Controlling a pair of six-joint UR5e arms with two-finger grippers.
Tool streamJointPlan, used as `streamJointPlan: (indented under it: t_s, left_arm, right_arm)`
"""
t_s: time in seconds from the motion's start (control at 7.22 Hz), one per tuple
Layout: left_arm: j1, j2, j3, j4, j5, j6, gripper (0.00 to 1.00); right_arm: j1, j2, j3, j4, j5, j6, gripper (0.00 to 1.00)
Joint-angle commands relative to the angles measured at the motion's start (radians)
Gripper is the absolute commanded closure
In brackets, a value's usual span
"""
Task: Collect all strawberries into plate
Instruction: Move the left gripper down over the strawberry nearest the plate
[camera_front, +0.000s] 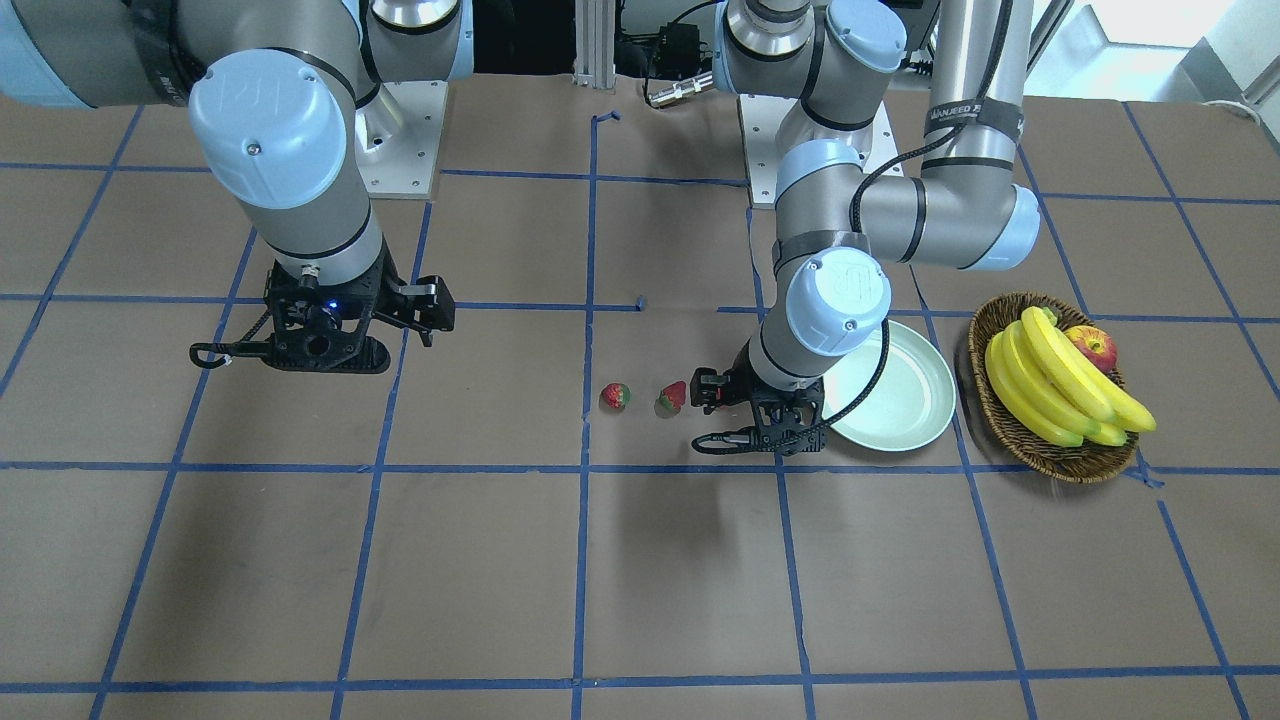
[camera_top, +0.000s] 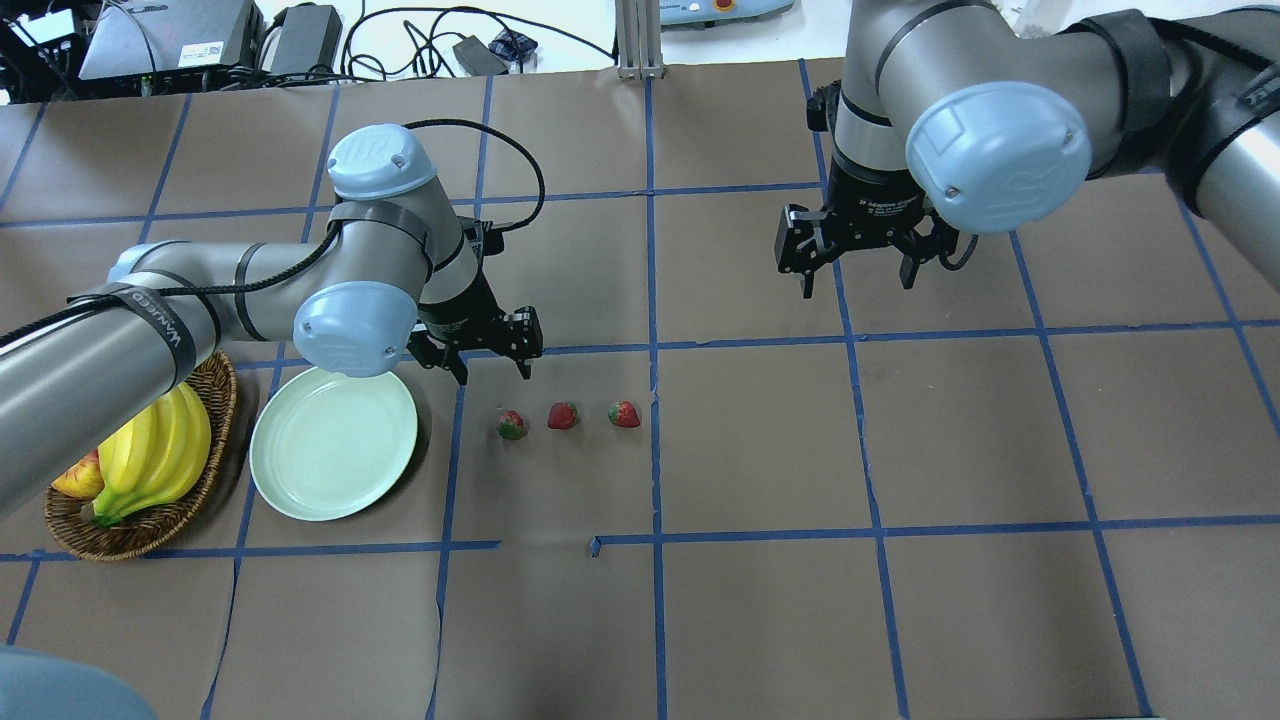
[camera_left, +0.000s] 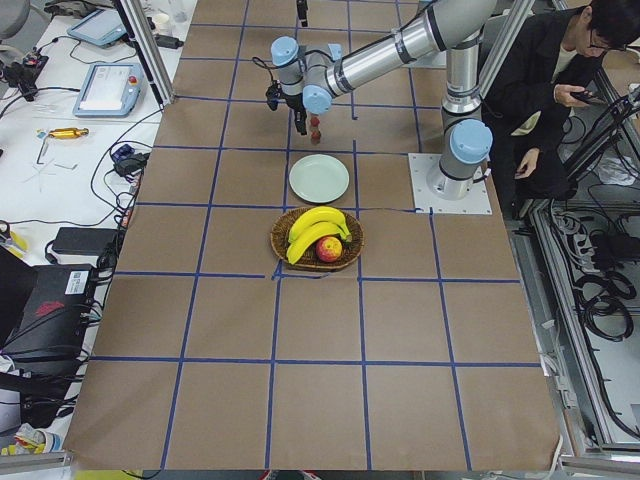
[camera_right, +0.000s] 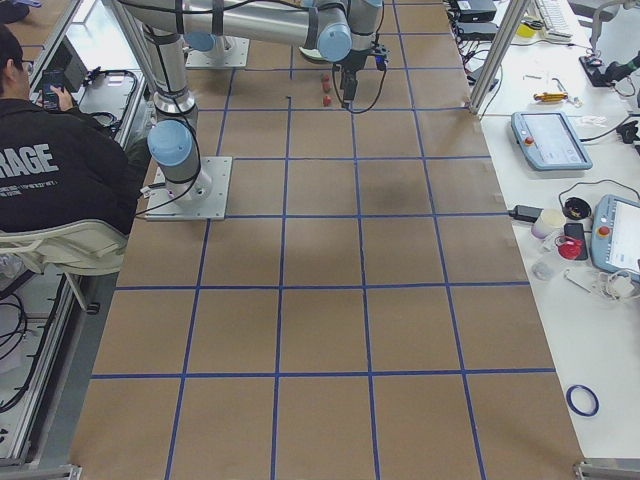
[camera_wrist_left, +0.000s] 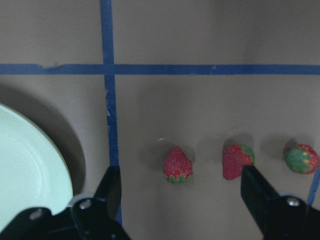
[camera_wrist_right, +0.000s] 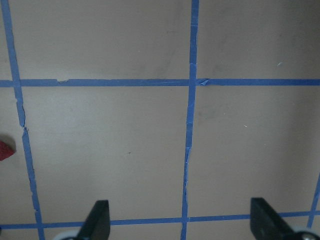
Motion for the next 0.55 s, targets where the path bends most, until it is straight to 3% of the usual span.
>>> streamJointPlan:
  t_s: [0.0,0.42]
  left_arm:
    - [-0.002,-0.03,0.0,-0.012,-0.001,0.002,0.2]
    - [-0.01,-0.05,0.0,-0.032,-0.04,0.018,0.25]
  right_arm:
    - [0.0,0.006,0.024,-0.035,-0.002,0.001,0.0]
    - [-0.002,0.006,0.053,-0.085,-0.001,-0.006,0.0]
